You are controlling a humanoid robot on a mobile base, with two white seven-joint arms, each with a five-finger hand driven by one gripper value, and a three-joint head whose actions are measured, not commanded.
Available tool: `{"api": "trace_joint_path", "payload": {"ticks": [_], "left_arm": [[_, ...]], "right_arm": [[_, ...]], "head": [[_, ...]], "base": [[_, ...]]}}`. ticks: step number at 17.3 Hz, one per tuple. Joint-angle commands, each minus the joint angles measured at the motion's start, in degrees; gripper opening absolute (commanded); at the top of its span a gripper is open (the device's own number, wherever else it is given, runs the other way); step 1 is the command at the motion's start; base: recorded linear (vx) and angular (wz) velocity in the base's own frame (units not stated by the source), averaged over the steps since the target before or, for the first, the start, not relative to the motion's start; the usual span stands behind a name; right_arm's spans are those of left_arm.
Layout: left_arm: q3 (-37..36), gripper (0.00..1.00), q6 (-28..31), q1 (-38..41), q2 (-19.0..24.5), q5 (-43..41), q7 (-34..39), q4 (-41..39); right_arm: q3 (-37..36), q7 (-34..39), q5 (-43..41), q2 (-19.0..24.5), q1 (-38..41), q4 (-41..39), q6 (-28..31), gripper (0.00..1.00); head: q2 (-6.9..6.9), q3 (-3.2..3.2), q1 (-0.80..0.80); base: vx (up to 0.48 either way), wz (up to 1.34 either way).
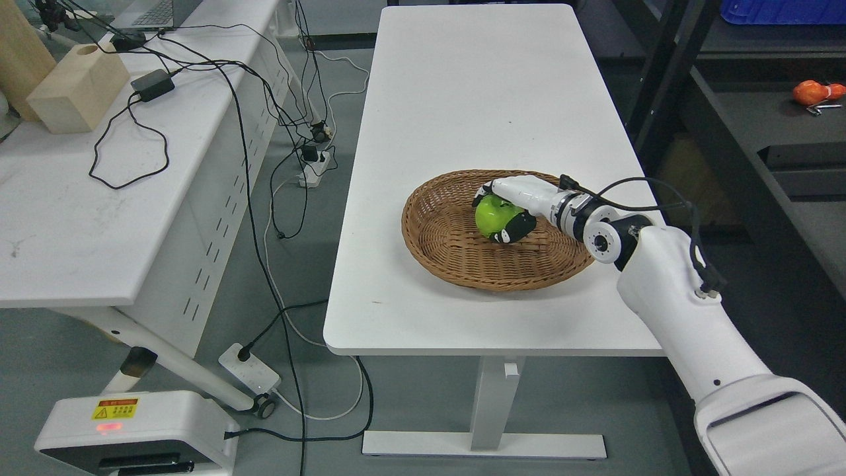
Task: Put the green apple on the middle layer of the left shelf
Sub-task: 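Lift the green apple out of the basket with the right hand, then turn toward the black shelf carrying the apple in the right hand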
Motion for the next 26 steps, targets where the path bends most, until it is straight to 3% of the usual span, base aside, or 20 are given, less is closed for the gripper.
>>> {"api": "trace_joint_path", "payload": {"ticks": [1, 3, 8, 13, 22, 26], "left_arm": [[0.0, 1.0, -0.1, 0.0, 1.0, 0.0, 0.0, 0.0], [0.0, 1.0, -0.1, 0.0, 1.0, 0.0, 0.0, 0.0], [0.0, 1.0, -0.1, 0.0, 1.0, 0.0, 0.0, 0.0], [0.0, 1.0, 0.0, 0.0, 1.0, 0.0, 0.0, 0.1], [0.0, 1.0, 0.0, 0.0, 1.0, 0.0, 0.0, 0.0], [0.0, 1.0, 0.0, 0.0, 1.0, 0.0, 0.0, 0.0]], "right_arm": [[-16.8, -11.0, -0.6, -5.2, 9.6, -19.8, 0.3, 0.0], [-23.5, -18.6, -0.7, -5.2, 13.1, -27.6, 4.9, 0.0], [-33.5, -26.0, -0.8, -5.0, 19.9, -38.6, 11.3, 0.0], [-36.7, -31.4, -0.9, 0.8, 32.4, -47.8, 11.5, 0.0], [-37.6, -32.3, -1.1, 5.9, 37.4, -51.6, 11.2, 0.0], [-37.3, -32.3, -1.1, 6.6, 37.9, -51.6, 11.1, 0.0]], "head": [[0.0, 0.0, 0.0], [0.0, 0.0, 0.0], [0.0, 0.0, 0.0], [0.0, 0.0, 0.0], [0.0, 0.0, 0.0], [0.01, 0.0, 0.0]], "base": [[0.0, 0.0], [0.0, 0.0], [0.0, 0.0], [0.0, 0.0], [-0.058, 0.0], [-0.424, 0.04]]}}
